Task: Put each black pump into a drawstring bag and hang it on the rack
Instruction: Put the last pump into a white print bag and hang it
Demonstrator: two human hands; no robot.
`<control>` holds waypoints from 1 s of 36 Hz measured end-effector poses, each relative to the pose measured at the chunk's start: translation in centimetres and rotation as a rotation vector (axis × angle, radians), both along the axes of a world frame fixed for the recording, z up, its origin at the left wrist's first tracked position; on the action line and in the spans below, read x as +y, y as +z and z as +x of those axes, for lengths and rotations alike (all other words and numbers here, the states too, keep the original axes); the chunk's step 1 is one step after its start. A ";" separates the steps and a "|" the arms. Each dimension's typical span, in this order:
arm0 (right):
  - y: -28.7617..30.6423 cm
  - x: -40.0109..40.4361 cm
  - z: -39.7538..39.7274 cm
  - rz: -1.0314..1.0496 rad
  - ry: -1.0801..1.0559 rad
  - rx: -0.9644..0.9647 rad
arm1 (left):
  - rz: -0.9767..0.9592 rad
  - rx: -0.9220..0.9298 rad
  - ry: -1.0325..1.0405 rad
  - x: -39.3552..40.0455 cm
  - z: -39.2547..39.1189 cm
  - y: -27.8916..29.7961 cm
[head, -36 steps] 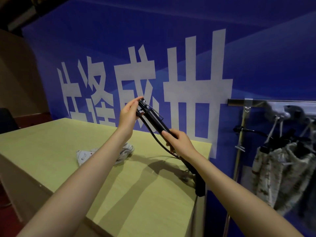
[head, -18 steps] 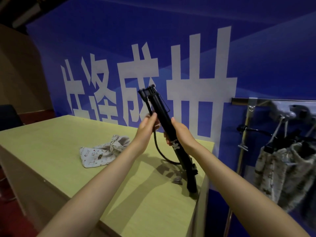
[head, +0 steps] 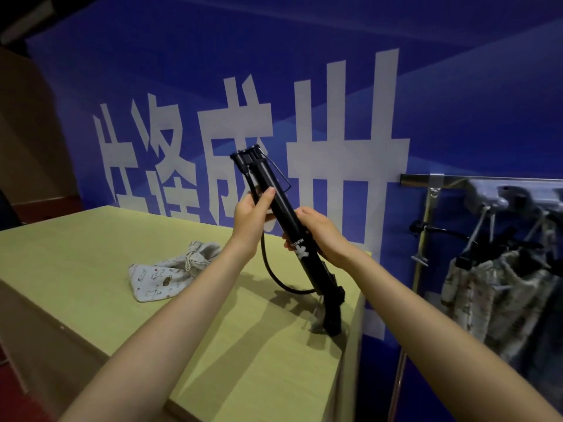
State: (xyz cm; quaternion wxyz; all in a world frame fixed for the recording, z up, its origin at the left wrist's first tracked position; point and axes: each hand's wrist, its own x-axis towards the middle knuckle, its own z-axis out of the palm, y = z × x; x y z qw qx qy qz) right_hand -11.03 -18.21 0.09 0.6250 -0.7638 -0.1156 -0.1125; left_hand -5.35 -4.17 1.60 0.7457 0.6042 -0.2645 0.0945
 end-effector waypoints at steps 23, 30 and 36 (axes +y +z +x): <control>-6.6 -1.7 0.2 0.011 -0.317 0.006 | -0.268 0.155 0.084 1.1 3.3 3.9; -5.9 -2.0 0.3 0.078 -0.302 0.011 | -0.065 0.179 -0.061 1.1 2.7 -0.5; -4.8 -3.2 -0.1 0.121 -0.188 0.081 | -0.164 0.357 -0.243 2.2 3.4 -2.9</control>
